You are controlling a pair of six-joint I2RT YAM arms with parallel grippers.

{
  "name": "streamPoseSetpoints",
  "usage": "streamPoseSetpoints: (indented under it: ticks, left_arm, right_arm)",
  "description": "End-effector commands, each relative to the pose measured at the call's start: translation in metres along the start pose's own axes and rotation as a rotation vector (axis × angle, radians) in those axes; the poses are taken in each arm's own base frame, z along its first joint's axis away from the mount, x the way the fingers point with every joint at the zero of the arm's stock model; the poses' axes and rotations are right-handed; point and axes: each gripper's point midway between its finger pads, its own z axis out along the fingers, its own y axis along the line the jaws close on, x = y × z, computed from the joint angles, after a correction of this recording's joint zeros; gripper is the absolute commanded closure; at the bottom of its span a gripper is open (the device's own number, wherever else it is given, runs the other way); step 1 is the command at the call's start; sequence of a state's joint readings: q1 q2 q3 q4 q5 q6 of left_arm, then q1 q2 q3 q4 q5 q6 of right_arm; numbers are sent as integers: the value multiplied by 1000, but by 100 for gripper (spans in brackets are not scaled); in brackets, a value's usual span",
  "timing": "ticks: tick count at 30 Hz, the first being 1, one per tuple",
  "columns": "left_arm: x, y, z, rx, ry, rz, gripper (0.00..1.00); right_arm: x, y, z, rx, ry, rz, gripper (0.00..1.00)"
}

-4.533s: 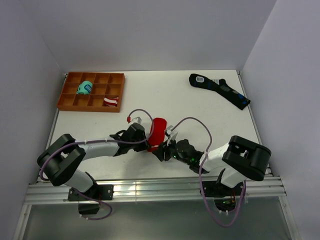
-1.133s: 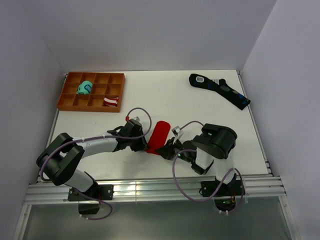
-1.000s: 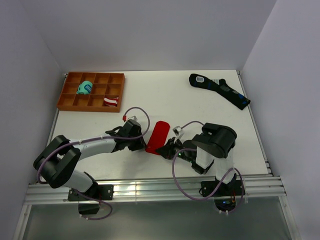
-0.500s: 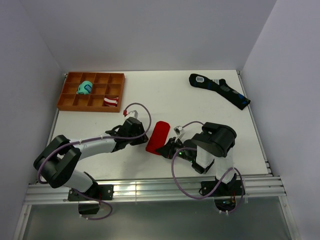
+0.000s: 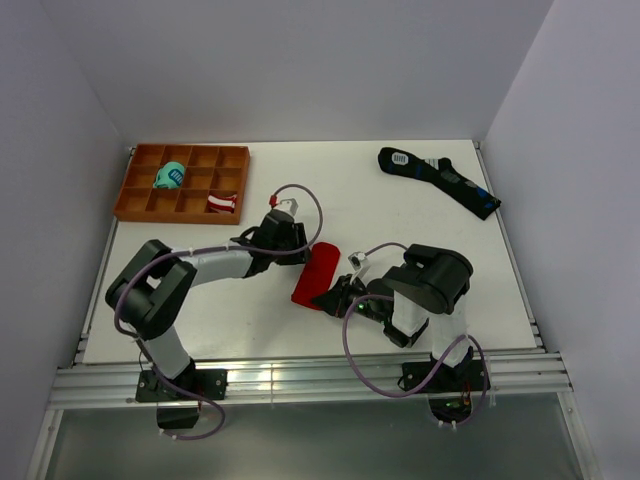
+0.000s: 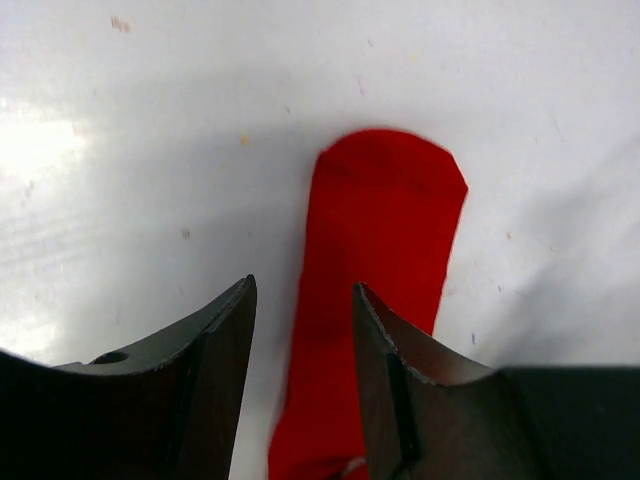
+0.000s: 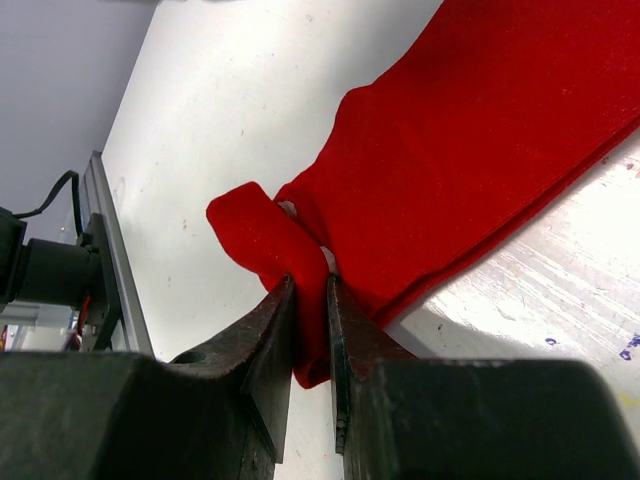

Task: Roll the socks
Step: Adjust the sock at the center of the board.

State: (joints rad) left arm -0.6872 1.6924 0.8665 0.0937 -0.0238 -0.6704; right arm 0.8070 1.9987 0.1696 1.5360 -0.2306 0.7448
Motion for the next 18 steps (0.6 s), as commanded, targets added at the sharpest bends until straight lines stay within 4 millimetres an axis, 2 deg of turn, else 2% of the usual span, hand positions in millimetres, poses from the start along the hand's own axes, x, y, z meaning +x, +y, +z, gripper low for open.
streamPoseSetpoints:
  ticks: [1,10,15,18]
  left_arm:
    - [-25,-13,9,35,-39,69,51]
    - [-26,-17,33,36,18,125,52]
    - [-20,-6,43,-15,52,139,52]
    - [-19,-7,45,-14,56,146,52]
  right_arm:
    - [56,-27,-33,51,164,-35,76]
    - [57,-28,-34,54,166,-39,76]
    - [56,-29,-34,57,163,-42,76]
    - [57,-29,-35,55,163,-39,76]
